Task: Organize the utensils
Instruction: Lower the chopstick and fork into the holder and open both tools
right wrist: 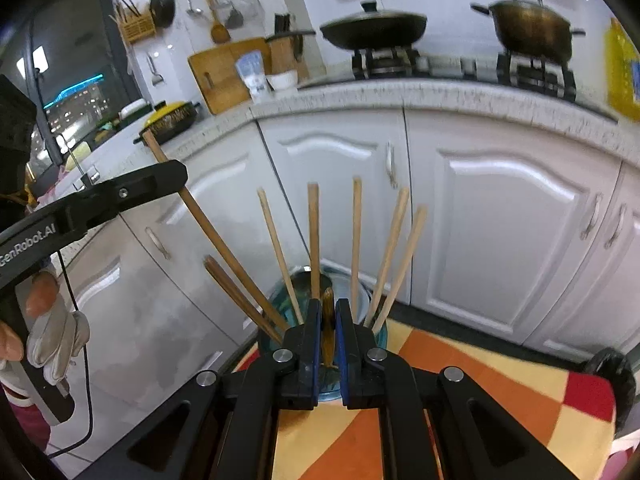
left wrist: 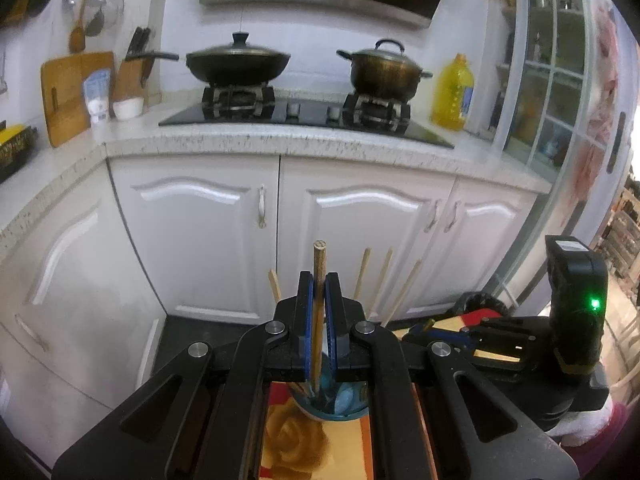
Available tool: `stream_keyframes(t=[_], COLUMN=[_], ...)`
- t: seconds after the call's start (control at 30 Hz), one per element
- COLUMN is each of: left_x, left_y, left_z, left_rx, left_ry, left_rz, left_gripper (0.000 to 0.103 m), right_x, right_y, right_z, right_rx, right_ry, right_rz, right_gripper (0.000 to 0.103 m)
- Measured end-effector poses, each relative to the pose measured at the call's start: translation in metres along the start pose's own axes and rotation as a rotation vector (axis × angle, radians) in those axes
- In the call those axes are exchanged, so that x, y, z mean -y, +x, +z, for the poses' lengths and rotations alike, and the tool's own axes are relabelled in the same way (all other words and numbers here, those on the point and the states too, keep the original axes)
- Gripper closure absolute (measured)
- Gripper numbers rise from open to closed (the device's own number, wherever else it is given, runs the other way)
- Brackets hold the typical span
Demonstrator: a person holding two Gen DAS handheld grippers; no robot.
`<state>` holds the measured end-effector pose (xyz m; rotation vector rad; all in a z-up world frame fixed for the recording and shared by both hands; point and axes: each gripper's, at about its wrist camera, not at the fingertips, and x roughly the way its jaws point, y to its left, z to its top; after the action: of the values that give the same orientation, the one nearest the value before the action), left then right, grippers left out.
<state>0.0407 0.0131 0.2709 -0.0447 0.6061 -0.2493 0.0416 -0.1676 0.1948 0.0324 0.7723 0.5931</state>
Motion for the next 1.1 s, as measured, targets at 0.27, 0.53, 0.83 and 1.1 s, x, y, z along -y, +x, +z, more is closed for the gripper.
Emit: stream_keyframes(t=[0.27,0.53,0.83,1.1], left_x=[0.006,0.011,0.005,0.009], left_y=[0.029,0.043,0.047,0.027], left_z=[-0.014,-0.018,-0.018,-0.021], left_rx=[-0.048,-0.064,-0.082,-0.056], left_ry=[-0.003,0.003,-0.036,-0.056], left_rz=[0.013,0.021,0.016,-0.005], left_gripper=[0.099,0.099,0.097,0.064], right_x=[0.019,0.033,0.047,0.048], right_y=[0.03,0.049,0.025,0.008], right_z=[-0.011,-0.023,-0.025,-0.04], right_rx=[-0.066,-0.111,-0.067,-0.053], right_ry=[0.05,0.096,0.164,0.195], right_rz=[0.009,0.01,0.015,-0.004], right_gripper=[0.097,0.097,0.08,0.077])
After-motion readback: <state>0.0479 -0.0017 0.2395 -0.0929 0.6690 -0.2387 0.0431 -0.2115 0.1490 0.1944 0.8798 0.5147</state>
